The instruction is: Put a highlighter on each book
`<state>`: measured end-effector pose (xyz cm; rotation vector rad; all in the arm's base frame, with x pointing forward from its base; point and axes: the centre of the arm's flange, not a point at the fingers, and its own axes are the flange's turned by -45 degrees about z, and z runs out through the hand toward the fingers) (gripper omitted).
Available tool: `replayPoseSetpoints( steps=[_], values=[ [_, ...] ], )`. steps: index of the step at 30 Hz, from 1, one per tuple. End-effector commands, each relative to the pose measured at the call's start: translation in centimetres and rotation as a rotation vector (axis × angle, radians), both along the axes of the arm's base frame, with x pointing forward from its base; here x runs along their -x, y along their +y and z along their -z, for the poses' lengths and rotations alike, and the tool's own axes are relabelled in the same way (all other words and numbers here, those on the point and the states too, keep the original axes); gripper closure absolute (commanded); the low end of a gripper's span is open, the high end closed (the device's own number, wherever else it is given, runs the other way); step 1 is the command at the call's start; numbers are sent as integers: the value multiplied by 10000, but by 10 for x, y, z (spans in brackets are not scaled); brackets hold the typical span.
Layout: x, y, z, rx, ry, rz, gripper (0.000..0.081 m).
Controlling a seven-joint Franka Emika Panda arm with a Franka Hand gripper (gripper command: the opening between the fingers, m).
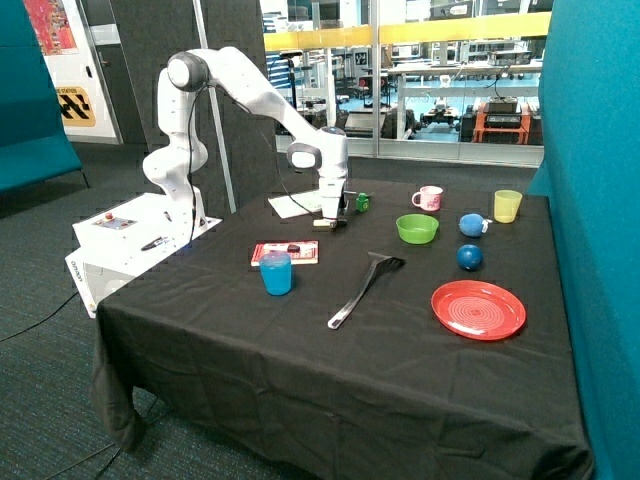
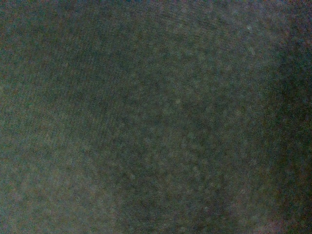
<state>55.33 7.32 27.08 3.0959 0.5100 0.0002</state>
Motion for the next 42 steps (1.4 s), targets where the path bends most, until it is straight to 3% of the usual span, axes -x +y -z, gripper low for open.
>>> replayPoseSetpoints(
  steps=[1,5,11,22,35,42],
  values=[
    [-2,-2,2,-39,8,-113,656],
    [-4,-1,3,-39,8,-120,677],
    [-4,0,3,-39,8,-121,802],
    [-2,-4,2,-39,8,-70,808],
    [8,-8,-22,-39,8,-298,808],
    [23,-1,-37,-38,9,-770,808]
  ],
)
